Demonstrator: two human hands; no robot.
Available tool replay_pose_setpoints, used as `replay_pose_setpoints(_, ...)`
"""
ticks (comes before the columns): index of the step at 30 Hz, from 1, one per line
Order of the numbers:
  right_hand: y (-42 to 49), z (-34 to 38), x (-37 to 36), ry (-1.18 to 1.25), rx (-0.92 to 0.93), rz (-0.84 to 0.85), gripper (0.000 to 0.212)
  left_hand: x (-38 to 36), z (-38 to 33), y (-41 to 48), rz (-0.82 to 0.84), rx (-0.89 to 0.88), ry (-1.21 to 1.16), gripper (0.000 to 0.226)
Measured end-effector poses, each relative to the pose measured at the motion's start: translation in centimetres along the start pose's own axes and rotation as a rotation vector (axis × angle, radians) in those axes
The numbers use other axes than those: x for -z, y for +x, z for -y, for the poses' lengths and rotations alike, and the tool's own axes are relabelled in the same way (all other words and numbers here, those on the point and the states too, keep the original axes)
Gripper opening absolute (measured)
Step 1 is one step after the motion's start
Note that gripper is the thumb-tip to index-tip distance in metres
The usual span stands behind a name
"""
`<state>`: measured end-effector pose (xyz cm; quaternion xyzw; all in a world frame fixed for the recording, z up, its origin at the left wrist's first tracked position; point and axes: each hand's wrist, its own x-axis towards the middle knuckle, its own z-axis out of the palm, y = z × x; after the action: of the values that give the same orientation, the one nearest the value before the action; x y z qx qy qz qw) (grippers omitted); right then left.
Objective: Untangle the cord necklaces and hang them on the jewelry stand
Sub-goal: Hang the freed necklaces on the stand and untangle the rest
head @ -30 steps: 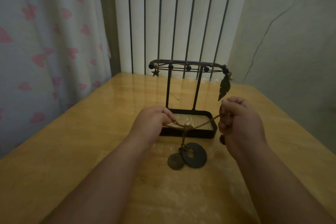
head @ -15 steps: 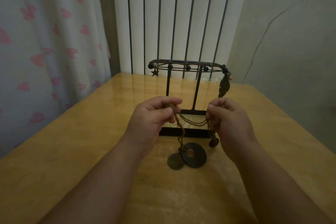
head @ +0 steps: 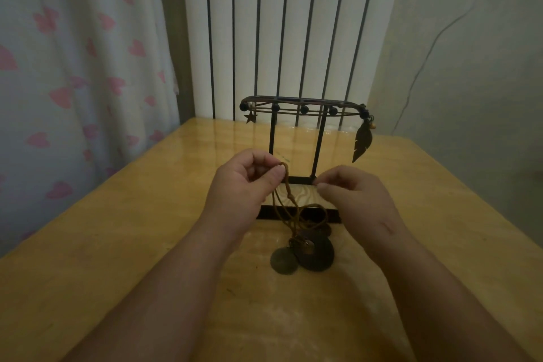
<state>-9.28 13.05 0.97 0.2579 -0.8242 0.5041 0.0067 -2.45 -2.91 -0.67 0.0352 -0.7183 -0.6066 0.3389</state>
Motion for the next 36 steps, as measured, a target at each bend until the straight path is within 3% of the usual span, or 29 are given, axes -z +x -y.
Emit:
replay_pose_setpoints(3, -0.6, 0.5, -1.2, 0.060, 0.005, 0.250, 0.015, 0.0, 0.0, 0.0, -0.015, 0.010, 0.026, 0.012)
replay_pose_setpoints(6, -0.7, 0.7, -1.3, -0.046, 0.012, 0.321, 0.008, 0.0, 0.1, 0.1, -0.070, 0.027, 0.069, 0.010)
replay_pose_setpoints(10, -0.7, 1.1, 0.7, 0.067, -0.142, 0.566, 0.018, 0.2, 0.3, 0.3, -0.202, 0.074, 0.119, 0.004)
replay_pose_setpoints(16, -0.6, 1.0, 2.9, 0.054, -0.333, 0.815, 0.023, 0.0, 0.4, 0.3, -0.070, 0.074, 0.200, 0.005)
replay_pose_setpoints(19, -0.7, 1.0, 3.5, -0.080, -0.311, 0.799, 0.023, 0.4, 0.7, 0.6, -0.100, 0.097, 0.178, 0.009)
replay_pose_setpoints(22, -0.7, 0.8, 3.4, -0.207, -0.234, 0.772, 0.019, 0.9, 1.0, 0.9, -0.167, 0.164, 0.024, 0.012)
replay_pose_setpoints(25, -0.6, 0.7, 3.2, -0.226, -0.227, 0.770, 0.020, 0.8, 0.9, 0.9, -0.132, 0.185, -0.117, 0.015)
replay_pose_setpoints(27, -0.6, 0.7, 3.2, -0.210, -0.280, 0.832, 0.020, 0.6, 0.8, 0.6, -0.070, 0.170, -0.102, 0.027)
replay_pose_setpoints(30, -0.8, 0.6, 3.1, -0.230, -0.342, 0.854, 0.023, 0.4, 0.7, 0.4, -0.050, 0.149, 0.030, 0.027)
replay_pose_setpoints(33, -0.5, 0.5, 2.4, -0.288, -0.235, 0.632, 0.026, 0.5, 0.5, 0.3, -0.028, 0.123, 0.113, 0.024)
replay_pose_setpoints(36, -0.3, 0.4, 1.4, -0.076, -0.142, 0.351, 0.015, 0.3, 0.2, 0.1, 0.003, 0.107, 0.137, 0.023)
